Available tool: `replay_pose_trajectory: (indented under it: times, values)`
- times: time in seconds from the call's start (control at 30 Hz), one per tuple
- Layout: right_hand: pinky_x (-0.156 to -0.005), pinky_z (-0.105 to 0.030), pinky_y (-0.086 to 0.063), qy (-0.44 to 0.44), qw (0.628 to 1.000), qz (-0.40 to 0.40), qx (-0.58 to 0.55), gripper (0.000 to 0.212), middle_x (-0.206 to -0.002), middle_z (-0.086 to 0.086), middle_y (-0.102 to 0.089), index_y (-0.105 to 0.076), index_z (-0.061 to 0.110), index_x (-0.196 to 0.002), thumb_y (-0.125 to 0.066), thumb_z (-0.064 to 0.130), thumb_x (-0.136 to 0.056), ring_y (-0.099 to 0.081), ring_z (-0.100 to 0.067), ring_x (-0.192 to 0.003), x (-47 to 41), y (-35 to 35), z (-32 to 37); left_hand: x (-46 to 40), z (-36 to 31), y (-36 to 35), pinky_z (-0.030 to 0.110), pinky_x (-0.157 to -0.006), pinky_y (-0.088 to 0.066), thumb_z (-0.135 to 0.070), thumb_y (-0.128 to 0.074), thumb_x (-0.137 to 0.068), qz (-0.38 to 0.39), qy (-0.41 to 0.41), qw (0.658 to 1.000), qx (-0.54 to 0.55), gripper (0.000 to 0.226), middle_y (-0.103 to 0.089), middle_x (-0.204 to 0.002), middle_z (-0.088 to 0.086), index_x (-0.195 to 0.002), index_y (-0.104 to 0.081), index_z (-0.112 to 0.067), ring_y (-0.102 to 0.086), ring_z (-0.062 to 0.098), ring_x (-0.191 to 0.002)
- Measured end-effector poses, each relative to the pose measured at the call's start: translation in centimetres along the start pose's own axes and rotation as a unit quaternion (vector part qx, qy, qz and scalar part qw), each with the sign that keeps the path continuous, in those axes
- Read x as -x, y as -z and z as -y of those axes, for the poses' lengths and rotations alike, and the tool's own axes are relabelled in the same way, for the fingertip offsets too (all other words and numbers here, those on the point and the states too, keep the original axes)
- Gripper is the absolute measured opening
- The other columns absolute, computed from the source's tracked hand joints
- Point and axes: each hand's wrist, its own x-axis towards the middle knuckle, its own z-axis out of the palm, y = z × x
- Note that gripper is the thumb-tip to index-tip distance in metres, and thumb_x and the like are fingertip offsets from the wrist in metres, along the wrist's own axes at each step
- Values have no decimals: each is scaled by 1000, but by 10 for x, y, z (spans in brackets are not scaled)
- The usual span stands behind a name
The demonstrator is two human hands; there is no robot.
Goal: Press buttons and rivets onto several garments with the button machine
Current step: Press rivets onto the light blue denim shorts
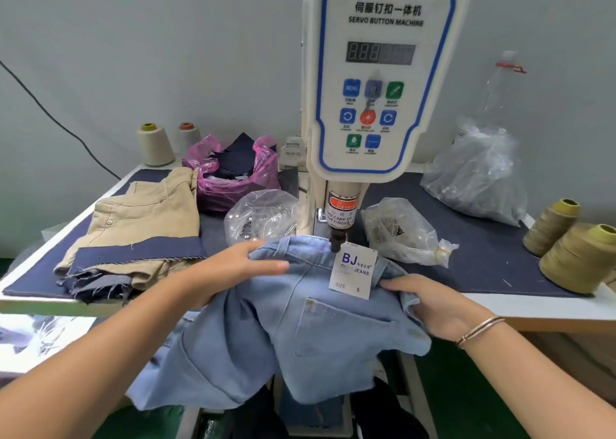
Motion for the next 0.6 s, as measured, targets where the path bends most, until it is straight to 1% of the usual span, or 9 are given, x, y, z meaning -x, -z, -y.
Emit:
replay_pose_trajectory:
  times: [0.03,0.1,0.13,0.2,0.27,0.37,0.43,0.53,0.6]
  values:
    - [-96,-42,-48,-23,999,-4,-49,30,-119,-17,-65,-73,10,-107,-61,21,-82,-63,-32,-109,-3,0,-4,1,-1,-1,12,-82,-49,-34,-77,-77,34,12,999,-38,35,-71,-113,-13,-112,-69,-35,-65,2,-106]
    - [-92,-42,-51,-47,995,-13,-89,29,-117,-18,-67,-75,11,-100,-61,24,-79,-67,-30,-102,-9,-3,-5,-2,0,-4,10,-77,-49,-36,-82,-72,64,38,989,-125,30,-72,-103,-18,-101,-72,-36,-66,-3,-96]
    - [-91,-41,-52,-39,994,-22,-96,30,-116,-18,-67,-75,10,-101,-61,24,-78,-67,-30,-101,-13,-6,-3,-5,1,-5,9,-73,-48,-34,-83,-73,55,44,984,-163,22,-73,-94,-19,-93,-74,-33,-66,-4,-87]
    - [-99,-43,-45,3,990,-26,-140,35,-121,-19,-64,-71,8,-111,-59,24,-82,-61,-32,-112,-21,-8,3,-11,2,-3,14,-71,-47,-28,-81,-77,7,41,980,-196,12,-70,-80,-16,-86,-74,-23,-63,-1,-77]
    - [-104,-43,-41,57,979,-18,-195,40,-129,-20,-59,-66,6,-119,-56,28,-88,-56,-33,-119,-25,-6,6,-14,5,2,20,-80,-48,-20,-75,-83,-46,33,991,-123,11,-73,-87,-11,-93,-73,-18,-66,6,-85]
    - [-84,-40,-54,100,972,81,-196,46,-117,-18,-66,-72,8,-109,-82,23,-68,-66,-30,-102,-20,-3,5,-13,10,9,32,-85,-55,-16,-67,-89,-61,75,995,33,19,-75,-102,7,-108,-69,-14,-71,21,-95]
    - [-79,-39,-57,113,977,99,-150,44,-113,-18,-67,-72,8,-108,-83,13,-66,-68,-29,-96,-19,-3,2,-14,16,11,37,-85,-56,-14,-64,-91,-70,98,991,63,19,-73,-103,15,-109,-67,-9,-70,27,-93]
    - [-73,-38,-59,113,988,-24,-103,20,-104,-19,-70,-69,10,-103,-65,7,-84,-70,-27,-85,-30,-9,3,-19,20,10,35,-84,-54,-13,-63,-92,-107,87,989,47,17,-73,-103,15,-108,-68,-10,-70,24,-91]
    - [-73,-39,-59,130,983,-95,-88,15,-99,-17,-72,-66,11,-104,-56,9,-92,-71,-27,-82,-38,-14,6,-22,23,9,29,-82,-55,-15,-64,-91,-123,69,990,28,16,-74,-102,10,-106,-69,-14,-70,21,-94]
